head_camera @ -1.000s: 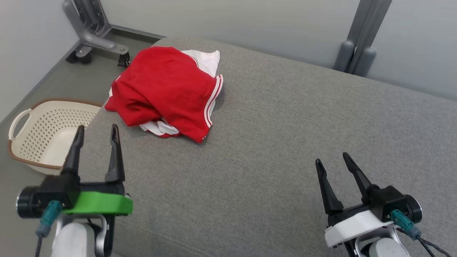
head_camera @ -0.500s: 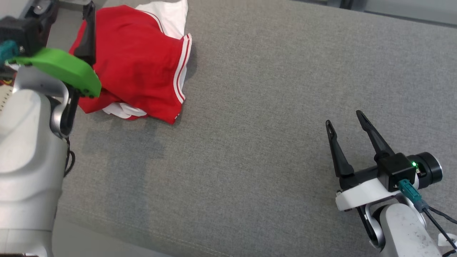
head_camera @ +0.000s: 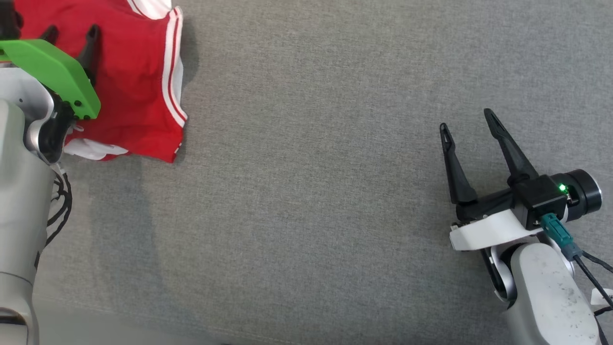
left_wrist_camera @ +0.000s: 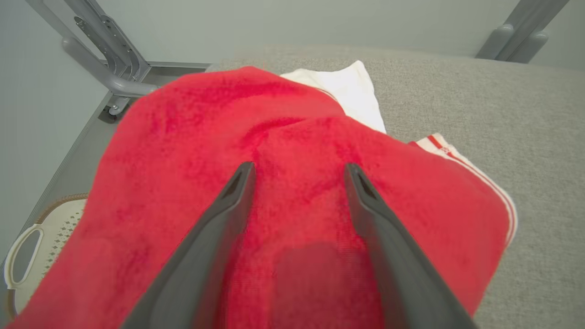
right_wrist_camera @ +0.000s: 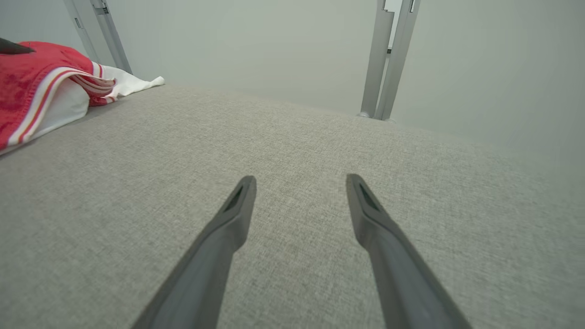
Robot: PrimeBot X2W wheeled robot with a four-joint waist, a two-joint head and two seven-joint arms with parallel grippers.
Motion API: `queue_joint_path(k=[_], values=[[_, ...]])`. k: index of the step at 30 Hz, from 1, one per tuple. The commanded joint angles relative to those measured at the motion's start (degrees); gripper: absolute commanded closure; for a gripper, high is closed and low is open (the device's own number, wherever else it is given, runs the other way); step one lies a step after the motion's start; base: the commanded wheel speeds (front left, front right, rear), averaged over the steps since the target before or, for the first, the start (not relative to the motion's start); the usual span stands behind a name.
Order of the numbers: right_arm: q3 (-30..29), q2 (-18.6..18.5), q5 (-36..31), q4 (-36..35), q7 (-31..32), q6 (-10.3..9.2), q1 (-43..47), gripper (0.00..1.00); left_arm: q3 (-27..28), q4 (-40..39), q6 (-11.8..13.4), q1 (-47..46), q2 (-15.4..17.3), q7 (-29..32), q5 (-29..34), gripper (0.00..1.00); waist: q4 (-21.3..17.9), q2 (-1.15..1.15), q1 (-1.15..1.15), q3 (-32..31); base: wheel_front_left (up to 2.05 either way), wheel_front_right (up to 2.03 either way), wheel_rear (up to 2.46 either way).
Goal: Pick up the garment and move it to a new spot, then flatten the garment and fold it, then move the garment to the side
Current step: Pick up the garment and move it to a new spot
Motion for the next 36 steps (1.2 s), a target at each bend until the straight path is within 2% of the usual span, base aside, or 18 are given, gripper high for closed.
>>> queue_joint_path(k=[1, 5, 6, 7, 8, 11, 15, 19, 20, 22, 29, 36], values=[[-0.4, -0.27, -0.38, -0.44, -0.18, -0.08, -0.92, 0.0, -0.56, 1.22, 0.03, -0.48, -0.01, -0.84, -0.54, 0.0, -2.34, 0.0, -0.02, 2.98, 0.0, 0.0, 0.0], [-0.93, -0.49, -0.62, -0.74, -0.18, -0.08, -1.25, 0.0, -2.55, 3.86, 0.03, -0.5, -0.11, -2.84, -2.68, 0.0, -2.78, 0.0, -0.02, 3.86, 0.0, 0.0, 0.0], [-1.01, -0.5, -0.65, -0.72, -0.17, -0.08, -1.2, 0.0, -3.05, 4.37, 0.03, -0.55, 0.02, -3.19, -3.23, 0.46, -2.87, 0.0, -0.02, 3.9, 0.0, 0.0, 0.0], [-1.1, -0.5, -0.67, -0.69, -0.17, -0.08, -1.14, 0.0, -3.46, 4.7, 0.03, -0.55, 0.14, -3.5, -3.74, 0.78, -2.97, 0.0, -0.02, 3.87, 0.0, 0.0, 0.0], [-1.23, -0.42, -0.67, -0.65, -0.17, -0.08, -1.09, 0.0, -3.98, 5.06, 0.03, -0.4, 0.31, -3.78, -4.37, 1.0, -3.1, 0.0, -0.02, 3.73, 0.0, 0.0, 0.0], [-1.27, -0.08, -0.57, -0.54, -0.17, -0.08, -0.88, 0.0, -5.4, 5.24, 0.03, 0.37, 1.13, -5.04, -6.4, 1.0, -3.41, 0.0, -0.02, 2.95, 0.0, 0.0, 0.0], [-1.19, 0.29, -0.37, -0.3, -0.18, -0.08, -0.39, 0.0, -7.67, 3.52, 0.03, 0.32, 2.86, -9.8, -7.4, 1.0, -3.51, 0.0, -0.02, 1.25, 0.0, 0.0, 0.0], [-0.56, 0.7, 0.04, 0.74, -0.17, -0.08, 0.44, 0.0, -10.31, 1.35, 0.03, 0.0, 5.2, -15.21, -7.98, 1.0, -3.72, 0.0, -0.02, -1.95, 0.0, 0.0, 0.0], [0.14, 1.04, 0.83, 1.57, -0.18, -0.08, 1.03, 0.0, -11.93, 0.21, 0.02, -0.32, 6.7, -17.77, -7.58, 1.0, -4.08, 0.0, -0.02, -4.2, 0.0, 0.0, 0.0], [0.24, 1.28, 0.94, 2.09, -0.17, -0.08, 1.78, 0.0, -13.37, -1.13, 0.02, -0.65, 7.91, -19.24, -7.34, 1.0, -4.5, 0.0, -0.02, -6.47, 0.0, 0.0, 0.0], [1.17, 1.94, 2.61, 3.36, -0.18, -0.08, 5.21, 0.0, -18.66, -8.76, 0.02, -2.04, 11.94, -21.08, -6.29, 1.0, -6.79, 0.0, -0.02, -14.37, 0.0, 0.0, 0.0], [1.95, 2.11, 5.7, 2.37, -0.18, -0.08, 8.2, 0.0, -22.28, -19.09, 0.02, -3.84, 13.92, -18.92, -7.87, 1.0, -11.4, 0.0, -0.02, -20.56, 0.0, 0.0, 0.0]])
